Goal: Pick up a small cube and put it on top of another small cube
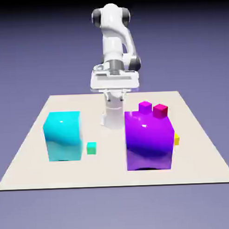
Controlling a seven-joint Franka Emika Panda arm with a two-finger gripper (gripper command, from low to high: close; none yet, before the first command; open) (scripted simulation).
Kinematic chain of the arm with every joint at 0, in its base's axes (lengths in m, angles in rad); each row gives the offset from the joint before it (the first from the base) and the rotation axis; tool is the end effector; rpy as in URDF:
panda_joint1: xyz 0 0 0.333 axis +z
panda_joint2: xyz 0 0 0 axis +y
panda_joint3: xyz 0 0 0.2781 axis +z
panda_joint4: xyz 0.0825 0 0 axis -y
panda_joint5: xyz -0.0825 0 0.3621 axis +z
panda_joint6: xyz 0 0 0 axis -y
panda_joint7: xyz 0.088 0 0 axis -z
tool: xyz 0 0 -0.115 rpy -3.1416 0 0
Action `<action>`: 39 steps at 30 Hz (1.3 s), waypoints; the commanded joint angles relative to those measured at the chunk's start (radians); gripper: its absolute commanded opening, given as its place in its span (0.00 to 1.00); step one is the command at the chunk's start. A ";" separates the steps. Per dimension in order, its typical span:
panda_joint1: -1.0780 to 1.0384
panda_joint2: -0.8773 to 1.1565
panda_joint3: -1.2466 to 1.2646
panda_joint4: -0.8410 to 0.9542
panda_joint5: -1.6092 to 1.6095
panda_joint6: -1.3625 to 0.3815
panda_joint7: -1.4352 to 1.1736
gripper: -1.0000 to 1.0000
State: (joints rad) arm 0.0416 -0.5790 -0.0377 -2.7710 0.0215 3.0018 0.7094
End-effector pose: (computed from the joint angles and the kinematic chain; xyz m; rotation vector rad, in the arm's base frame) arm 0.4034 0.0001 0.4515 -2.4639 0.9390 -1.0418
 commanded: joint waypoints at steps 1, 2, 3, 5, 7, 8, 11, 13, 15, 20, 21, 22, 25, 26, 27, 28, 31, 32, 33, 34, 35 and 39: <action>0.036 0.003 -0.029 0.026 0.013 -0.026 -0.029 0.50; 0.073 0.006 -0.058 0.052 0.027 -0.051 -0.058 0.50; 0.109 0.009 -0.086 0.077 0.040 -0.077 -0.087 0.50; 0.181 0.040 -0.114 0.091 0.044 -0.098 -0.128 0.50; 0.254 0.071 -0.141 0.104 0.048 -0.118 -0.168 0.50; 0.290 0.087 -0.154 0.110 0.050 -0.129 -0.188 0.50; 0.399 0.133 -0.195 0.130 0.056 -0.160 -0.249 0.50; 0.471 0.164 -0.222 0.143 0.060 -0.180 -0.290 0.50; 0.544 0.195 -0.249 0.156 0.064 -0.201 -0.330 0.50; 0.725 0.273 -0.316 0.189 0.074 -0.252 -0.432 0.50; 0.761 0.288 -0.330 0.195 0.076 -0.262 -0.452 0.50; 0.797 0.304 -0.343 0.202 0.078 -0.273 -0.472 0.50; 0.906 0.373 -0.355 0.185 0.062 -0.275 -0.517 0.50; 0.942 0.397 -0.359 0.179 0.057 -0.275 -0.532 0.50; 0.979 0.420 -0.363 0.174 0.051 -0.276 -0.547 0.50; 1.015 0.444 -0.366 0.168 0.046 -0.276 -0.561 0.50; 1.123 0.514 -0.378 0.150 0.030 -0.278 -0.606 0.50; 1.160 0.538 -0.381 0.144 0.025 -0.278 -0.621 0.50; 1.196 0.561 -0.385 0.138 0.019 -0.279 -0.635 0.50; 1.232 0.584 -0.389 0.133 0.014 -0.279 -0.650 0.50; 1.268 0.608 -0.392 0.127 0.008 -0.280 -0.665 0.50; 1.368 0.691 -0.380 0.082 -0.023 -0.258 -0.692 0.50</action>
State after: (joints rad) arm 1.4095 0.1116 -0.4176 -2.6890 -0.0018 2.7438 0.0169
